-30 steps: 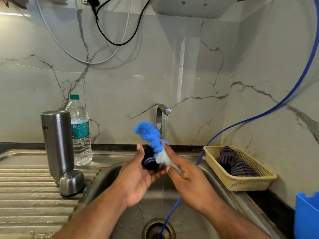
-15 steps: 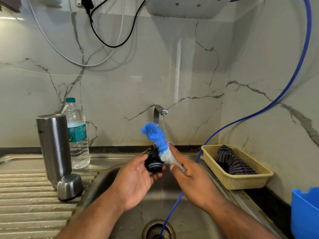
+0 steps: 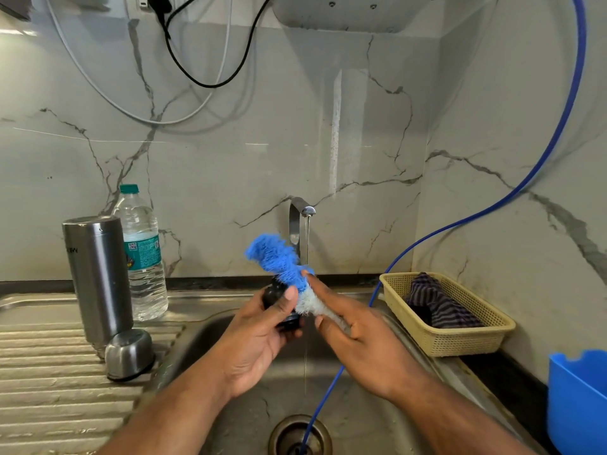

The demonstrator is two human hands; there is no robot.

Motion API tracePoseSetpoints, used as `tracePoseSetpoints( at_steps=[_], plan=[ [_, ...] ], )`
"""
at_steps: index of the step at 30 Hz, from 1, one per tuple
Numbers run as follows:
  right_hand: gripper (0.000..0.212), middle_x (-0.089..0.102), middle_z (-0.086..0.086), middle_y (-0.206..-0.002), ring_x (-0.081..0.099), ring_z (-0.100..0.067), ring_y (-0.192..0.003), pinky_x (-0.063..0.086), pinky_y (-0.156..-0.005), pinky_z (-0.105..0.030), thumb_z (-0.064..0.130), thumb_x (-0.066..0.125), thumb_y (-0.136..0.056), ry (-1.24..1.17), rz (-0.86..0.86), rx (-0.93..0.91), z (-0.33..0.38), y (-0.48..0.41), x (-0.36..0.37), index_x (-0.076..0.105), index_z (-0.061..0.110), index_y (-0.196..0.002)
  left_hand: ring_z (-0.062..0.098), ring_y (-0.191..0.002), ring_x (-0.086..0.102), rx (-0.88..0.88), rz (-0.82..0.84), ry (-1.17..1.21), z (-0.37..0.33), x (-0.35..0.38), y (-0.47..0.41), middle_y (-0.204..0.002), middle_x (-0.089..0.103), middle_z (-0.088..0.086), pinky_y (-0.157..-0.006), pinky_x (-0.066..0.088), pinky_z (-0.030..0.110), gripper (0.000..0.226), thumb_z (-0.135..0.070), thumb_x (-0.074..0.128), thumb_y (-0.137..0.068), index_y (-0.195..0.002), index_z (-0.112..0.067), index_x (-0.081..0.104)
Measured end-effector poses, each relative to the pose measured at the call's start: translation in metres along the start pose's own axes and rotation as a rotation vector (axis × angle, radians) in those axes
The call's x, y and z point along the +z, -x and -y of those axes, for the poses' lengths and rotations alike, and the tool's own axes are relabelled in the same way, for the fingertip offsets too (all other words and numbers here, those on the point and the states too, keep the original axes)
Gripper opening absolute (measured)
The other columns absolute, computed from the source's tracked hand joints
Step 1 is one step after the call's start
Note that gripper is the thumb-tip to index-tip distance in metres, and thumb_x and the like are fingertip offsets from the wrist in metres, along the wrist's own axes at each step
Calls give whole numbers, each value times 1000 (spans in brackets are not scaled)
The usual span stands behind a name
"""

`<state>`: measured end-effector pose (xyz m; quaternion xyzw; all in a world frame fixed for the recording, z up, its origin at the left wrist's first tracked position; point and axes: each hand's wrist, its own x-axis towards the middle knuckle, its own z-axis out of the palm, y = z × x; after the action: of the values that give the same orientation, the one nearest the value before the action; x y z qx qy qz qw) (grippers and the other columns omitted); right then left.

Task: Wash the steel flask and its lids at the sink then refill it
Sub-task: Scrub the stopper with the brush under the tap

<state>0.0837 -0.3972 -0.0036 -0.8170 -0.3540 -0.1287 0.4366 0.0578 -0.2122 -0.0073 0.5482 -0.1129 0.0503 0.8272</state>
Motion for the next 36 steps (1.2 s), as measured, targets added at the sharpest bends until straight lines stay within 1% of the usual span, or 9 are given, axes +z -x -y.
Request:
tracePoseSetpoints(
  at_steps=[6,12,15,19,22,26,31,34,36],
  plan=[
    [64,52,27,-147,46,20,-127,37,-107,-6,17,53,-105,-30,-50,23,-2,-3,-3,35,58,-150,33,-122,62,-87,2,130,0,-4,0,-135,64,22,-96,55,39,43,-24,40,-105,-139,-3,56],
    [64,54,30,-143,53,4,-130,46,-103,-13,20,53,-105,-26,-43,2,-3,-3,-3,33,63,-148,34,-123,64,-77,34,118,-1,-6,1,-134,65,22,-96,58,44,58,-33,83,-82,-129,-4,67],
    [65,62,18,-139,58,-6,-128,49,-108,-32,17,54,-104,-33,-9,-12,-2,0,1,36,58,-150,30,-111,69,-95,33,119,-1,-5,2,-129,67,22,-92,60,41,63,-37,83,-81,-131,-4,65],
    [65,60,23,-139,60,3,-120,45,-94,-8,20,53,-104,22,-21,25,-10,-4,0,33,64,-147,22,-86,64,-81,12,122,-2,-2,1,-114,69,16,-77,58,35,57,-47,75,-88,-130,-8,67],
    [66,61,27,-133,60,1,-121,43,-92,-5,18,53,-104,-10,-20,30,-8,0,-1,34,64,-146,27,-94,63,-111,17,157,-5,-3,1,-127,67,19,-85,50,39,47,-38,45,-103,-133,-10,67],
    [67,59,31,-135,53,9,-127,43,-104,-11,16,55,-103,-2,-45,-14,-4,-2,-2,37,65,-144,31,-117,64,-84,-3,63,1,-4,0,-133,65,21,-100,50,42,42,-27,54,-100,-136,-5,59],
    [66,59,34,-135,56,6,-127,45,-105,-14,10,55,-102,-34,-14,-51,4,2,0,40,55,-149,28,-107,70,-79,-12,17,1,-6,1,-123,71,17,-87,61,37,88,-46,98,-56,-128,-6,66],
    [68,64,32,-129,64,-16,-119,52,-95,-24,12,55,-102,-38,3,-6,-2,-2,0,40,60,-147,18,-80,67,-68,-69,1,0,0,2,-103,73,12,-64,58,27,99,-56,99,-43,-121,-5,68],
    [68,59,38,-133,63,-6,-121,50,-90,-14,11,55,-102,-47,15,5,-2,-1,1,40,61,-146,17,-79,63,-57,-78,-2,1,3,1,-104,72,11,-64,52,28,90,-62,92,-55,-123,-7,69]
  ],
)
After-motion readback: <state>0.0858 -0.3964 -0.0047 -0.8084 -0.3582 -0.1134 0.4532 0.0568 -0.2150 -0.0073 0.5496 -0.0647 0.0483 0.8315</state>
